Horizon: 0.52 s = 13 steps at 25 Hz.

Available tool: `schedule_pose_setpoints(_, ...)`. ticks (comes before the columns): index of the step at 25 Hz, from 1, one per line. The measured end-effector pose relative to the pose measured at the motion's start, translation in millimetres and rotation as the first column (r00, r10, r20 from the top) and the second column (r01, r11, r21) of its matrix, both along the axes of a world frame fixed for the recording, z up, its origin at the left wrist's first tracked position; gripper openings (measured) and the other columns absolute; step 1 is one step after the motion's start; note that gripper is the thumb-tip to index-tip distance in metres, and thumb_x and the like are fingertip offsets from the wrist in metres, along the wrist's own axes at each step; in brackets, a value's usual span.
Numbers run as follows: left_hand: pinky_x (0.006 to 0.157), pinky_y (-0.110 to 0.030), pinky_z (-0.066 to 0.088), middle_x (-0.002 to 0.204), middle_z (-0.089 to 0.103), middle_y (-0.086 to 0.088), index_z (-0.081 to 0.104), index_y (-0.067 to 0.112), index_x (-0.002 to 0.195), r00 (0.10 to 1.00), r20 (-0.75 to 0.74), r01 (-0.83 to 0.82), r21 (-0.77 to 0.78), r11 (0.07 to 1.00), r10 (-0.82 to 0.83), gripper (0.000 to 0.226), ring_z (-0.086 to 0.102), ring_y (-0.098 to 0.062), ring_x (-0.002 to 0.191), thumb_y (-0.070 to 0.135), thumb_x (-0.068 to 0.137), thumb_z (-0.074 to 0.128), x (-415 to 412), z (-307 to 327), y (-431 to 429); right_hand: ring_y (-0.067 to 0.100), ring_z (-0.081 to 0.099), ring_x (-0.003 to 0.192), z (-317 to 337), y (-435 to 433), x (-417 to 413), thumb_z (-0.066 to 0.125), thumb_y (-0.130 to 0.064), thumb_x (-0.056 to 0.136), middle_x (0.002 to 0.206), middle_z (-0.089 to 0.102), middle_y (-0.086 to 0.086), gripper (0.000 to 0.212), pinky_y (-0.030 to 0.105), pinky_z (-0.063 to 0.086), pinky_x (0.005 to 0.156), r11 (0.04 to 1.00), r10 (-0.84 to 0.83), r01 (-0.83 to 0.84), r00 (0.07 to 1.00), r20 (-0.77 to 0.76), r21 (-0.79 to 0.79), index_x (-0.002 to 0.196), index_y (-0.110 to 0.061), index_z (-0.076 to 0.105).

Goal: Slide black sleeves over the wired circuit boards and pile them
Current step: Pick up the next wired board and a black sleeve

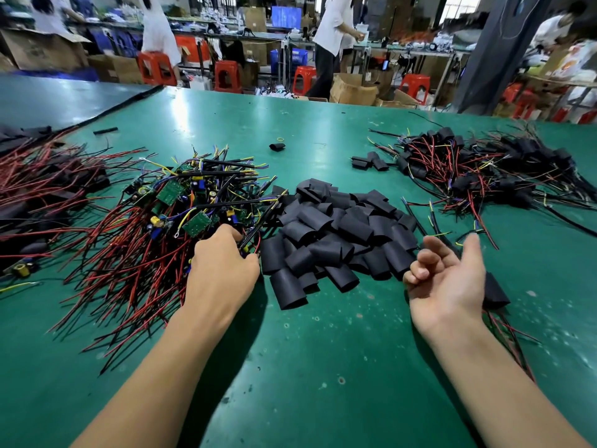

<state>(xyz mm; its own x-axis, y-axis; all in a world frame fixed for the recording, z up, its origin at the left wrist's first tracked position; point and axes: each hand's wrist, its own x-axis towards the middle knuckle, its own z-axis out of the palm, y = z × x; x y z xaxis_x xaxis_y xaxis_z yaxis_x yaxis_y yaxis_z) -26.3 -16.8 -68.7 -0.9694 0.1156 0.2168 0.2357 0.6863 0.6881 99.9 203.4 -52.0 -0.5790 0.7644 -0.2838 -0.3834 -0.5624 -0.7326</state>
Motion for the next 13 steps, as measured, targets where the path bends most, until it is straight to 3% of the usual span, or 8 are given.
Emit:
schedule_pose_setpoints(3, 0.074, -0.044, 0.052, 0.081, 0.066, -0.008, 0.049, 0.022, 0.101, 0.998, -0.053, 0.024, 0.000, 1.000, -0.024, 0.028, 0.060, -0.034, 0.080, 0.022, 0.082, 0.069, 4.3, 1.4, -0.7, 0.008, 0.041, 0.040, -5.3, -9.7, -3.1, 0.046, -0.057, 0.099, 0.049, 0.055, -0.004, 0.051, 0.016, 0.031, 0.040, 0.977, 0.017, -0.038, 0.995, 0.100, 0.212, 0.074, -0.016, 0.064)
schedule_pose_setpoints(7, 0.072, -0.040, 0.054, 0.085, 0.066, -0.006, 0.060, 0.026, 0.092, 1.000, -0.005, 0.023, -0.109, 0.994, -0.023, 0.012, 0.061, -0.032, 0.080, 0.027, 0.083, 0.068, 5.8, 2.5, -1.3, 0.009, 0.042, 0.040, -11.1, -15.6, -4.6, 0.050, -0.054, 0.099, 0.052, 0.059, 0.001, 0.049, 0.017, 0.034, 0.040, 0.899, 0.067, -0.137, 0.982, 0.178, 0.416, 0.076, -0.015, 0.067)
schedule_pose_setpoints(9, 0.071, -0.040, 0.055, 0.084, 0.068, -0.006, 0.066, 0.028, 0.087, 0.999, -0.030, 0.019, -0.138, 0.990, -0.024, 0.004, 0.062, -0.032, 0.079, 0.028, 0.084, 0.067, 5.4, 3.3, -1.3, 0.010, 0.044, 0.042, -13.0, -17.0, -4.1, 0.051, -0.054, 0.098, 0.054, 0.060, 0.003, 0.048, 0.017, 0.036, 0.041, 0.859, 0.083, -0.172, 0.976, 0.200, 0.482, 0.078, -0.015, 0.069)
schedule_pose_setpoints(13, 0.068, -0.037, 0.056, 0.080, 0.069, -0.005, 0.071, 0.023, 0.083, 0.998, -0.049, 0.027, -0.188, 0.982, -0.037, 0.010, 0.064, -0.031, 0.078, 0.030, 0.086, 0.065, 5.8, 1.6, -0.5, 0.010, 0.045, 0.042, -15.1, -19.9, -4.8, 0.053, -0.052, 0.097, 0.056, 0.061, 0.004, 0.045, 0.016, 0.038, 0.043, 0.814, 0.109, -0.207, 0.972, 0.208, 0.542, 0.079, -0.014, 0.069)
